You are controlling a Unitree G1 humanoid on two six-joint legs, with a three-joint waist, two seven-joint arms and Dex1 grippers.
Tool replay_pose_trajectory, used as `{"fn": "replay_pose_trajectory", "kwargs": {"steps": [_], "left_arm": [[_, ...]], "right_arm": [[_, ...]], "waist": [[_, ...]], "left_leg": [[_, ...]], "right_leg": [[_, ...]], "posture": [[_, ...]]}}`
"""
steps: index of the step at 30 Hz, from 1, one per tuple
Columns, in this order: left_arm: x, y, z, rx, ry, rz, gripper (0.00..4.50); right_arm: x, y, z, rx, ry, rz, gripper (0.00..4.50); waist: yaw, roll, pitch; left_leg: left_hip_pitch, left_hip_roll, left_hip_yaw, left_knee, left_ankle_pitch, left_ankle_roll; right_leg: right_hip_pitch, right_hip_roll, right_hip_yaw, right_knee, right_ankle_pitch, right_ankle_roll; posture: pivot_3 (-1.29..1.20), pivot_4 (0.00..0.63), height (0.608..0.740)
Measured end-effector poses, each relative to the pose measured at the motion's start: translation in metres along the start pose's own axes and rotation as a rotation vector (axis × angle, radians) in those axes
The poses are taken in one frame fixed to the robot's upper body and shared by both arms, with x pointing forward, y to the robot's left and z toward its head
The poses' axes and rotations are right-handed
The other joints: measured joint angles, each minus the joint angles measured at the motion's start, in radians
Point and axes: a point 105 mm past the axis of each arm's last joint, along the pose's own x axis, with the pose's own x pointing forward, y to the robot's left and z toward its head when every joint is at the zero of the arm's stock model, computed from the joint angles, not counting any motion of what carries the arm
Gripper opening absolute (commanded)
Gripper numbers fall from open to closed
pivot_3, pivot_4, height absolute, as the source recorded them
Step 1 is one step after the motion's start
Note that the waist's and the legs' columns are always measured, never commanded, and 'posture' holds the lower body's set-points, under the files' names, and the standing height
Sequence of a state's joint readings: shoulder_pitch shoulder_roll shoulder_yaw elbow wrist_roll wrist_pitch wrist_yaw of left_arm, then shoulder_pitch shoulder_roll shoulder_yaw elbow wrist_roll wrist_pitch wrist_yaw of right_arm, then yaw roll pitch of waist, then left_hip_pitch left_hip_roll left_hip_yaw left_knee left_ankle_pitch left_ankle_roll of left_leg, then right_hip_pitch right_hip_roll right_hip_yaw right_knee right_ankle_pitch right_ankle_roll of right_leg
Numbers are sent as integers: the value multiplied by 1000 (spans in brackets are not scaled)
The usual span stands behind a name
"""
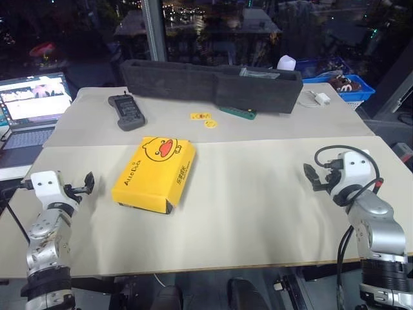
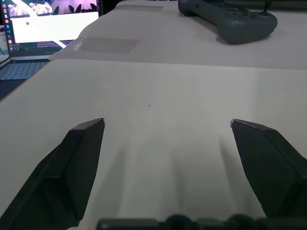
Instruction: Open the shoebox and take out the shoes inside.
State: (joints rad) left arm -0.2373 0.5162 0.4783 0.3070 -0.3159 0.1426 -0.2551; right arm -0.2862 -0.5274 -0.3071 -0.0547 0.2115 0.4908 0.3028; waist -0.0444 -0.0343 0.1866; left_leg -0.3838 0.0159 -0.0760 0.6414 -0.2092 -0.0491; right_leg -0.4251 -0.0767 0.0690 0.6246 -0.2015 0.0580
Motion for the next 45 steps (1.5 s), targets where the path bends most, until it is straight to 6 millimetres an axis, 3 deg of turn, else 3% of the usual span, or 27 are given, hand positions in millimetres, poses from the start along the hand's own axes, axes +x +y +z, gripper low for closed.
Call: {"fn": "replay_pose_trajectory", "kwargs": {"steps": [3, 6, 8, 11, 15, 22, 25, 29, 32, 40, 42, 45], "left_arm": [[1, -5, 0, 29, 13, -66, 4500], [1, -28, 13, 135, 30, -338, 4500], [-6, -49, 29, 204, 15, -566, 4500], [-20, -48, 23, 247, 84, -712, 4500], [-32, -39, 10, 228, 165, -782, 3407], [-32, -34, 8, 208, 172, -777, 1002], [-28, -35, 12, 211, 159, -775, 10], [-18, -48, 13, 226, 147, -786, 10], [-16, -76, 11, 209, 123, -854, 10], [-17, -118, 10, 207, 87, -946, 10], [-19, -129, 10, 206, 81, -974, 10], [-22, -143, 9, 203, 86, -1013, 10]], "right_arm": [[0, 3, 1, 4, 1, 27, 4469], [-2, 28, 9, -23, 15, 205, 4469], [-10, 54, 19, -33, 28, 422, 4469], [-27, 85, 18, -36, 87, 668, 3847], [-51, 128, 12, -32, 123, 906, 2380], [-48, 151, 9, -57, 122, 943, 26], [-40, 157, 4, -77, 139, 927, 0], [-19, 179, -5, -102, 161, 910, 0], [-1, 203, 6, -99, 113, 913, 0], [28, 261, 31, -90, 23, 984, 0], [31, 264, 36, -105, 4, 986, 0], [40, 251, 35, -91, 7, 948, 0]], "waist": [[-1, 0, 0], [-3, 0, 0], [-4, 0, 0], [-10, 0, 0], [-12, 0, 0], [0, -1, 0], [2, -1, 0], [0, -1, 0], [-4, -1, 0], [2, -1, 0], [5, -1, 0], [7, -1, 0]], "left_leg": [[0, 0, 0, 0, 0, 0], [-1, 0, 0, 0, 0, 0], [-1, 0, 0, 0, 0, 0], [-1, 2, 0, -1, -2, 3], [-1, 1, 0, 0, -2, 4], [-2, 1, 0, 0, -2, 4], [-2, 1, 0, 0, -2, 4], [-1, 1, 0, 0, -2, 4], [-2, 1, 0, 0, -2, 4], [-3, 1, -1, 0, -2, 4], [-4, 1, -1, 0, -2, 4], [-4, 0, -1, 1, -2, 4]], "right_leg": [[0, 0, 0, 0, 0, 0], [-1, 0, 0, 0, 0, -1], [-1, 0, 0, -1, -1, -1], [-1, 1, 0, -1, -2, -2], [-2, 0, 0, 0, -2, -2], [-3, 0, -1, 0, -2, -2], [-3, 0, -1, 0, -2, -2], [-3, 1, -1, 1, -2, -2], [-4, 1, -1, 1, -1, -2], [-5, 0, -1, 2, 2, -6], [-5, 0, -1, 2, 2, -6], [-5, 0, -1, 2, 2, -6]], "posture": [[0, 150, 720], [0, 150, 720], [0, 150, 720], [0, 150, 720], [0, 150, 720], [0, 150, 720], [0, 150, 720], [0, 150, 720], [0, 150, 720], [0, 150, 720], [0, 150, 720], [0, 150, 720]]}}
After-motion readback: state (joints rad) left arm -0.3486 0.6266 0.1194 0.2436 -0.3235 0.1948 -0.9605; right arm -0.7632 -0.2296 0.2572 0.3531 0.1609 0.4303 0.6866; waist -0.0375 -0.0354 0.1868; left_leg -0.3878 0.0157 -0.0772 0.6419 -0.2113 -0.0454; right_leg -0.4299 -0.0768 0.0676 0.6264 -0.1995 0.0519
